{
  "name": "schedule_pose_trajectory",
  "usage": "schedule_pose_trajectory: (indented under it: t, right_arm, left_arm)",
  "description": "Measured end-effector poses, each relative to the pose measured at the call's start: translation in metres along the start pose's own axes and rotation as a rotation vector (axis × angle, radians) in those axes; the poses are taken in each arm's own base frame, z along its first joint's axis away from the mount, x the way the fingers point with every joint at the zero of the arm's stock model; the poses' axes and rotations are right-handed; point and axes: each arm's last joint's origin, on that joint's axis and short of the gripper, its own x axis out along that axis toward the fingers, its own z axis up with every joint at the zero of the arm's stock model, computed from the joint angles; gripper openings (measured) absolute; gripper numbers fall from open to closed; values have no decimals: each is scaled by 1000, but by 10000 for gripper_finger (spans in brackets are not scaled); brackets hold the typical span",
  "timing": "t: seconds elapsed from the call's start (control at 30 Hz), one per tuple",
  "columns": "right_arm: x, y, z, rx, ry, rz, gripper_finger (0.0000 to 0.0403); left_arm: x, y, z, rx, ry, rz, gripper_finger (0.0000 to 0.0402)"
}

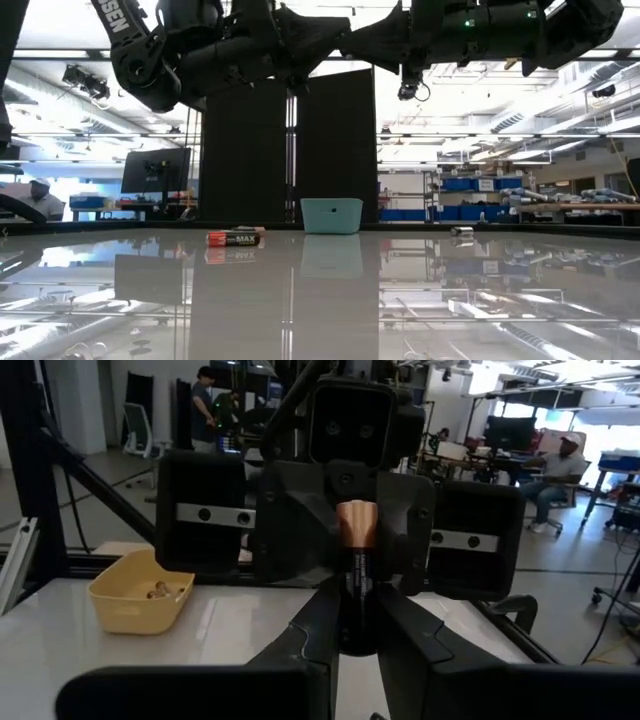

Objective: Sort batteries
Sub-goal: Put the brown battery into the green bin

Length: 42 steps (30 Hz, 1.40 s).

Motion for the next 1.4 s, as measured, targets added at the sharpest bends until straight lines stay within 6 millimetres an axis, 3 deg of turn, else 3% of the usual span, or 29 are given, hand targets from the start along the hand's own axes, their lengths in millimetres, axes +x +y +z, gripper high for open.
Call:
schedule_pose_trajectory:
  t: [0.27, 0.6, 0.83, 1.03, 1.23, 1.4]
  right_arm:
    - [0, 0, 0, 3, 0, -1, 58]
    - [0, -2, -2, -9, 29, -54, 187]
    - [-1, -6, -10, -75, 125, -193, 225]
    - [-4, -10, -19, -139, 234, -345, 198]
    - [-5, -11, -26, -142, 296, -356, 145]
    - [-7, -12, -31, -144, 344, -358, 90]
  left_arm:
    - [-2, 0, 0, 26, -6, 0, 56]
    - [-6, 10, 10, 2, -8, 11, 56]
    - [-14, 25, 32, 43, 73, 70, 56]
    - [-13, 61, 48, 16, 373, 194, 56]
    - [-1, 104, 64, 73, 764, 343, 56]
    - [7, 142, 67, 58, 945, 390, 56]
